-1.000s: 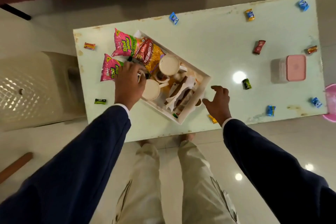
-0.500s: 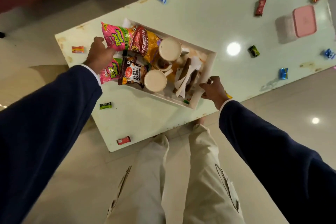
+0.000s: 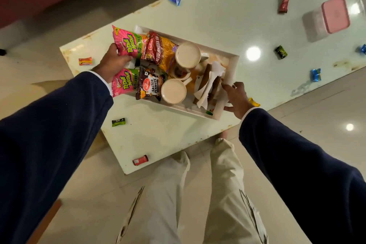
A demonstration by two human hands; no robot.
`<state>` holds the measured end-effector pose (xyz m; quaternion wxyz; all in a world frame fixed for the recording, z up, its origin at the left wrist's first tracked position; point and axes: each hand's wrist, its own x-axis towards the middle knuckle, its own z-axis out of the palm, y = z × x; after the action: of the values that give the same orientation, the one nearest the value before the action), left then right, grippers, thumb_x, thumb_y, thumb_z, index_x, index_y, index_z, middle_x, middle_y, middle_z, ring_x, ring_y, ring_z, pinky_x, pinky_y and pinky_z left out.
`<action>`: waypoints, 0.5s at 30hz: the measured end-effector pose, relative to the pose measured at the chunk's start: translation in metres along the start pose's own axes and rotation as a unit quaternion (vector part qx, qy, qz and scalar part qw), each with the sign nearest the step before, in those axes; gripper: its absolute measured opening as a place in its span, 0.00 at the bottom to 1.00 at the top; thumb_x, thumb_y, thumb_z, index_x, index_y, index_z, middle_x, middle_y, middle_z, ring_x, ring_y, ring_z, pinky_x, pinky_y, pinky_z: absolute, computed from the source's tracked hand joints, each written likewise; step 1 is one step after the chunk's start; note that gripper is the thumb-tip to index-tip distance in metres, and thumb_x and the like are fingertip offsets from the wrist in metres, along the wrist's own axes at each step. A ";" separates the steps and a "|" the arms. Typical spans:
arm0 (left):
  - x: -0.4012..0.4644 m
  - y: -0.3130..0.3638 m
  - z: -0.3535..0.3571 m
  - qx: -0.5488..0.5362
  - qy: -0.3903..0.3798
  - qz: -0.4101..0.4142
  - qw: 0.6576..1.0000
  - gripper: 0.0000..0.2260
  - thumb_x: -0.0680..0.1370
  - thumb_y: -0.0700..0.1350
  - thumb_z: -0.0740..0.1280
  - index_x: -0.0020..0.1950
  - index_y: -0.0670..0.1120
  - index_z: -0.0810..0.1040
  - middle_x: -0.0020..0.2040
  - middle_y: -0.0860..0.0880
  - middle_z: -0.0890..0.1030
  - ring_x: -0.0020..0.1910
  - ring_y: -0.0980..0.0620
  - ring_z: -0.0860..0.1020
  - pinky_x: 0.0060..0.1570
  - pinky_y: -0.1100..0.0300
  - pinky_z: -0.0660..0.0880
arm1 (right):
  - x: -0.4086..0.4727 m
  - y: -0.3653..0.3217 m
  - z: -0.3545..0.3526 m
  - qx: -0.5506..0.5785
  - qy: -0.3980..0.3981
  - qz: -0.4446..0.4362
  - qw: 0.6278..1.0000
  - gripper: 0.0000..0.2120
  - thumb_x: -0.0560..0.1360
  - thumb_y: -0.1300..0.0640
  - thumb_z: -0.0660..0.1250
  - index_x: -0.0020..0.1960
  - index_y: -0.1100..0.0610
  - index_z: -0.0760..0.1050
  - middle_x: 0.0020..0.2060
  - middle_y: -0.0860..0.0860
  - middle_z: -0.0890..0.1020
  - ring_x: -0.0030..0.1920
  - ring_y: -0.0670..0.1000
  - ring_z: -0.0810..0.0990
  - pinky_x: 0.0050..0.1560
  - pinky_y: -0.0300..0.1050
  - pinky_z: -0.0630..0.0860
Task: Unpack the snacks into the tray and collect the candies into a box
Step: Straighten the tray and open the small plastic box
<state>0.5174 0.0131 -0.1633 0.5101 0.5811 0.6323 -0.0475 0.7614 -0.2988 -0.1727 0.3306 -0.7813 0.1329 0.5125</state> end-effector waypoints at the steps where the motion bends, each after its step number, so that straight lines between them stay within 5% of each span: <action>1: -0.002 -0.002 0.001 -0.003 0.005 0.004 1.000 0.23 0.75 0.47 0.71 0.69 0.50 0.70 0.61 0.47 0.79 0.57 0.45 0.79 0.60 0.48 0.78 | 0.001 -0.002 -0.002 -0.001 0.000 0.002 1.000 0.26 0.79 0.46 0.68 0.71 0.50 0.61 0.63 0.52 0.73 0.58 0.59 0.79 0.50 0.61 0.82; 9: -0.046 -0.027 0.019 -0.089 0.037 -0.032 0.995 0.21 0.76 0.48 0.71 0.68 0.51 0.70 0.63 0.45 0.80 0.59 0.44 0.80 0.58 0.48 0.78 | 0.009 -0.052 -0.040 -0.082 -0.049 -0.025 0.995 0.28 0.76 0.43 0.71 0.69 0.49 0.62 0.64 0.55 0.75 0.60 0.60 0.78 0.57 0.65 0.79; 15: -0.086 -0.029 0.050 -0.189 0.082 -0.056 0.977 0.24 0.76 0.52 0.73 0.69 0.51 0.70 0.61 0.50 0.79 0.57 0.47 0.80 0.53 0.50 0.79 | 0.021 -0.122 -0.060 -0.169 -0.094 -0.056 0.980 0.28 0.75 0.43 0.71 0.69 0.50 0.63 0.63 0.55 0.75 0.59 0.59 0.78 0.50 0.59 0.79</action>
<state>0.5073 -0.0882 -0.1422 0.5535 0.4398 0.7012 0.0925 0.8804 -0.2444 -0.1299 0.2332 -0.7805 -0.0307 0.5792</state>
